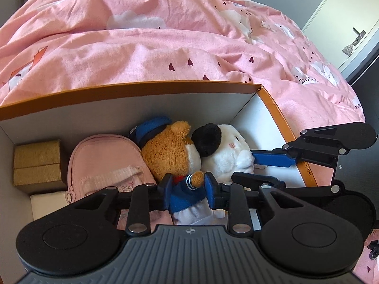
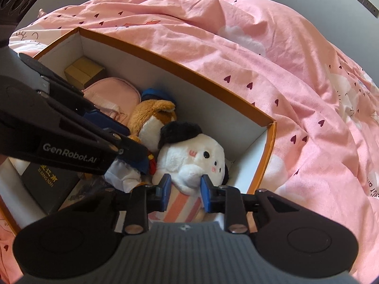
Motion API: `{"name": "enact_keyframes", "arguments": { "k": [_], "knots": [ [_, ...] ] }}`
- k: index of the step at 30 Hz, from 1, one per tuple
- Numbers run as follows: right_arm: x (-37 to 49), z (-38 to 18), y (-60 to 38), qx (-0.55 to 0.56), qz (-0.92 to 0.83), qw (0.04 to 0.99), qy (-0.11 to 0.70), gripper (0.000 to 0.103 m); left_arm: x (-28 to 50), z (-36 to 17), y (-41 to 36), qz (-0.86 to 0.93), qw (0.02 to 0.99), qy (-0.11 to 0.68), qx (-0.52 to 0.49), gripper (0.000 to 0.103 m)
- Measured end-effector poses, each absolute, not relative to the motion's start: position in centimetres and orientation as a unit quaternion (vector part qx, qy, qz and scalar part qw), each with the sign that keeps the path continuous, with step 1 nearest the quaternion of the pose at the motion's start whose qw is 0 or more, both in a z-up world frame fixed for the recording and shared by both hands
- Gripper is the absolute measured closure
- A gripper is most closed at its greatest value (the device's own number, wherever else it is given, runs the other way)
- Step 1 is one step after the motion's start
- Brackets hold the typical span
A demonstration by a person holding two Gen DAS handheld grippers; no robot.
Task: Organize objects
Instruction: 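Open both tools to release the plush toys and withdraw upward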
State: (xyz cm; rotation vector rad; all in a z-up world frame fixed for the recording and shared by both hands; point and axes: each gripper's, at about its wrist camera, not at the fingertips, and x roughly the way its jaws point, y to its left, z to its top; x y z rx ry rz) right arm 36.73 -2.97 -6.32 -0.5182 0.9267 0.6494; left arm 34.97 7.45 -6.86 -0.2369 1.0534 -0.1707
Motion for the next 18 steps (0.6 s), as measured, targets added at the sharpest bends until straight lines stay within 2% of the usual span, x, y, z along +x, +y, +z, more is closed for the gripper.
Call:
{"name": "enact_keyframes", "arguments": {
  "k": [12,13,16,18],
  "knots": [
    [36.2,-6.3,-3.2,-0.229,0.284,0.839,0.404,0.074,33.9,-6.2,6.3,-0.073,0.866,0.489,-0.076,0.068],
    [36.0,-6.0,-3.5,-0.225,0.282,0.842,0.4,0.073,33.6,-5.9,6.2,-0.073,0.869,0.484,-0.072,0.068],
    [34.9,-4.8,-4.5,-0.211,0.28,0.855,0.383,0.059,32.4,-4.7,5.9,-0.066,0.879,0.468,-0.056,0.065],
    [34.0,-3.9,-5.2,-0.199,0.278,0.861,0.376,0.055,31.4,-3.8,5.5,-0.061,0.886,0.457,-0.045,0.062]
  ]
}}
